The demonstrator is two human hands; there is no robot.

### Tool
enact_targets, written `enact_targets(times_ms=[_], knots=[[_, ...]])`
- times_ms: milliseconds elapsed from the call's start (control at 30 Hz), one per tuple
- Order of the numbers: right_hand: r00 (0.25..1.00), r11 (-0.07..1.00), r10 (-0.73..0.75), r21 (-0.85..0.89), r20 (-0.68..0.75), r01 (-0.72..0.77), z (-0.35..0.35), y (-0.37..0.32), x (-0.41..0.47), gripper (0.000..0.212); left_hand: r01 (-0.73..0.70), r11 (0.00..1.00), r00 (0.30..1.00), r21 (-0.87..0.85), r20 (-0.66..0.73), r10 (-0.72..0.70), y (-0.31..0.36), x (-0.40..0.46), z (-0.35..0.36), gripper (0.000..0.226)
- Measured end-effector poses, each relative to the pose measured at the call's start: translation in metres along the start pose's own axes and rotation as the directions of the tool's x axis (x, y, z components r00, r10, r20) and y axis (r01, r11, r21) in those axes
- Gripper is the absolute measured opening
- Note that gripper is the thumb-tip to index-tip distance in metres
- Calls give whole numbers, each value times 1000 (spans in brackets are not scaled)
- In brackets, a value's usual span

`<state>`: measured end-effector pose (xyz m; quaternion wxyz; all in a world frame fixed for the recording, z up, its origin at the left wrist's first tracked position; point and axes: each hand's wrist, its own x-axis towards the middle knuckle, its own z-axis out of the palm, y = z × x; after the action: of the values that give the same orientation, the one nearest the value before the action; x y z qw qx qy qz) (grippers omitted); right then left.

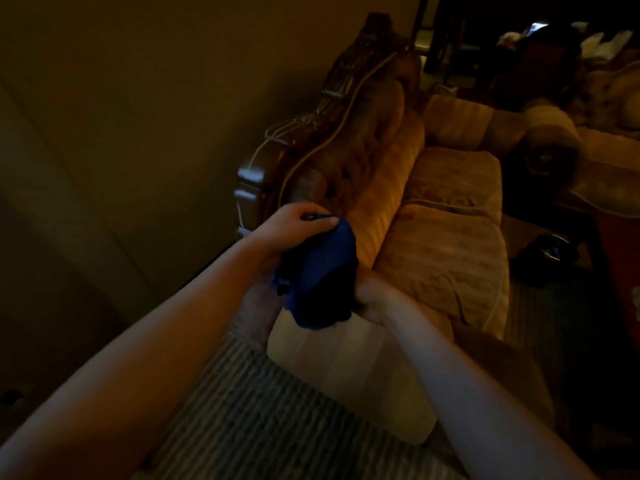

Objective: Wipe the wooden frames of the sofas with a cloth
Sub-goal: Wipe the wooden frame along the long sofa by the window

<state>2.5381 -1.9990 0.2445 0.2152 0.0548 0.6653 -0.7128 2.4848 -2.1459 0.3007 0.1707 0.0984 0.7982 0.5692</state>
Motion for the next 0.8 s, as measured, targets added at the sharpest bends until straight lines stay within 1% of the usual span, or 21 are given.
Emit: enact_targets(times_ms=[33,67,100,133,200,233,267,300,367,400,500,533,600,633,667,700,733,767,800], knots=[[1000,1000,-10,9,-23,10,4,0,15,28,44,986,999,-160,12,-43,-2,3,-15,16],[999,998,-12,65,-40,14,8,0,28,31,77,946,997,-314,24,-73,-5,6,-31,18],[998,993,-6,121,-55,12,13,1,40,33,110,895,994,-432,24,-111,-8,9,-49,22],[998,984,7,178,-63,5,18,2,52,34,140,847,988,-513,15,-154,-12,13,-67,27],[998,956,11,292,-67,9,31,-2,73,32,154,785,979,-599,-15,-204,-21,24,-102,34],[997,945,-5,325,-78,30,39,-5,84,30,141,772,978,-620,-32,-204,-25,31,-119,32],[992,942,-27,330,-119,65,46,-8,98,27,126,769,978,-626,-51,-202,-30,39,-135,27],[982,951,-54,289,-183,106,55,-13,111,24,121,771,977,-625,-61,-203,-35,47,-150,23],[914,975,-127,123,-385,187,68,-23,145,26,149,781,974,-606,-45,-220,-42,63,-180,22],[882,980,-135,70,-452,186,76,-26,161,29,169,787,973,-593,-28,-229,-46,69,-195,23],[822,985,-74,90,-565,151,103,-36,204,29,219,799,967,-560,17,-253,-62,90,-238,22],[790,983,-76,88,-609,162,114,-40,213,30,235,804,964,-546,27,-264,-67,97,-252,21],[712,967,-108,94,-694,239,133,-49,231,27,265,812,957,-520,40,-286,-79,114,-276,20],[660,963,-149,43,-736,266,142,-53,239,28,280,806,953,-521,45,-301,-86,123,-287,19],[605,969,-189,-49,-774,240,146,-55,249,33,293,797,948,-528,52,-314,-93,131,-296,20],[565,966,-254,-176,-785,189,147,-53,259,37,306,788,945,-534,68,-321,-100,141,-304,21],[532,943,-321,-319,-784,98,149,-53,269,37,320,785,942,-531,89,-323,-106,151,-311,22],[515,883,-392,-468,-763,-22,150,-52,279,35,334,784,939,-523,112,-325,-111,163,-316,24],[505,788,-472,-603,-723,-127,151,-51,290,33,345,786,936,-513,129,-327,-116,176,-320,24]])
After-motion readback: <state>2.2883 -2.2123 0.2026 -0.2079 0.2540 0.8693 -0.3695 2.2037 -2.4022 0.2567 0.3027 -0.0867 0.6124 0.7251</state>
